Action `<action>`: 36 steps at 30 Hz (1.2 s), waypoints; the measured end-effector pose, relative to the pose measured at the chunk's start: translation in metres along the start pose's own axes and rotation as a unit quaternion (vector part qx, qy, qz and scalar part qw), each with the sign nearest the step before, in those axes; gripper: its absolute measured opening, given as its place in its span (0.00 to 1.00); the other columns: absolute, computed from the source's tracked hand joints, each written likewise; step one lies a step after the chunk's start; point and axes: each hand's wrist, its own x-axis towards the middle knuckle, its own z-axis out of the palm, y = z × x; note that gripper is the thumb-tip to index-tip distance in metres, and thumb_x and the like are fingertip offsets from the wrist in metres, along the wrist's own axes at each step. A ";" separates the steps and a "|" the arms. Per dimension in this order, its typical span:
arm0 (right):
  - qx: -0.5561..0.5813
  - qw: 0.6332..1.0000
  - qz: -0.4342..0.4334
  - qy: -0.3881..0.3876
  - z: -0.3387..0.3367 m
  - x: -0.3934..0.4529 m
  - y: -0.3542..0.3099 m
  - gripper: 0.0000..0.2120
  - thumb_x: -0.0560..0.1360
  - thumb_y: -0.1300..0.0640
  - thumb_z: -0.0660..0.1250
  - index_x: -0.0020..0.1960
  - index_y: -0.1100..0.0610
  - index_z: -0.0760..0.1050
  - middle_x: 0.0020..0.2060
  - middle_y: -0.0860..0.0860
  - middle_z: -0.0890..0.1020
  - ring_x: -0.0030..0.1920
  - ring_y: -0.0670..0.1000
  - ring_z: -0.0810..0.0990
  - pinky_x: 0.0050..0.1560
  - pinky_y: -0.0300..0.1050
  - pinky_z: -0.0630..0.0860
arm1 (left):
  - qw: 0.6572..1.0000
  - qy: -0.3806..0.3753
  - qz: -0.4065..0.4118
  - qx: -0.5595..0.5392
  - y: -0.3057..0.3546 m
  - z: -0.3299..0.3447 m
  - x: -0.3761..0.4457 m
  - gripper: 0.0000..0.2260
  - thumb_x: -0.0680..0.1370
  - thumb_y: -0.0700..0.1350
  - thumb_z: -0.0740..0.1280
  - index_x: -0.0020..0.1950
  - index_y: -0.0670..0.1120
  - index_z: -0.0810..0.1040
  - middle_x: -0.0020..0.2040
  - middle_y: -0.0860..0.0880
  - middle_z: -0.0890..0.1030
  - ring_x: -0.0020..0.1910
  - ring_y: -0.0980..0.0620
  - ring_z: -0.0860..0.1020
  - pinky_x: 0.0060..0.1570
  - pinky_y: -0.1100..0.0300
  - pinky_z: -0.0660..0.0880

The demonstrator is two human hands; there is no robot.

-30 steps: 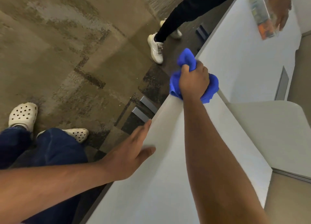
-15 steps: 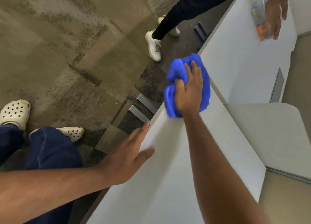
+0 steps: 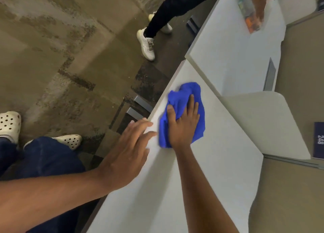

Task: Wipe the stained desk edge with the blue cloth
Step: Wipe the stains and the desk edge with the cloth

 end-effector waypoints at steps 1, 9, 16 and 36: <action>-0.010 1.000 -0.001 -0.001 0.004 -0.018 -0.002 0.44 0.78 0.27 0.48 0.87 0.50 0.49 0.86 0.46 0.54 0.86 0.52 0.48 0.86 0.56 0.45 | 0.997 -0.026 0.066 0.019 -0.002 0.000 -0.010 0.17 0.81 0.39 0.68 0.70 0.45 0.75 0.75 0.41 0.70 0.80 0.42 0.66 0.79 0.39 0.64; -0.010 1.000 -0.009 0.008 0.007 0.049 -0.020 0.36 0.85 0.37 0.55 0.86 0.53 0.50 0.86 0.50 0.56 0.86 0.55 0.50 0.85 0.62 0.47 | 0.965 -0.205 0.162 -0.032 -0.009 -0.009 -0.029 0.12 0.78 0.46 0.71 0.59 0.54 0.87 0.66 0.56 0.83 0.70 0.59 0.76 0.78 0.54 0.68; -0.010 0.997 0.070 0.033 0.009 0.099 -0.053 0.34 0.86 0.36 0.51 0.86 0.51 0.50 0.86 0.49 0.54 0.86 0.56 0.49 0.84 0.65 0.46 | 0.945 -0.263 0.165 0.098 0.002 -0.017 -0.026 0.24 0.79 0.53 0.68 0.75 0.53 0.78 0.77 0.56 0.76 0.81 0.54 0.67 0.80 0.53 0.60; 0.017 0.994 0.099 0.037 0.003 0.112 -0.049 0.32 0.86 0.39 0.51 0.86 0.53 0.53 0.86 0.50 0.57 0.86 0.58 0.50 0.84 0.65 0.46 | 0.932 -0.252 0.211 0.156 0.006 -0.011 -0.024 0.26 0.84 0.56 0.57 0.80 0.47 0.71 0.81 0.49 0.71 0.83 0.48 0.62 0.84 0.51 0.48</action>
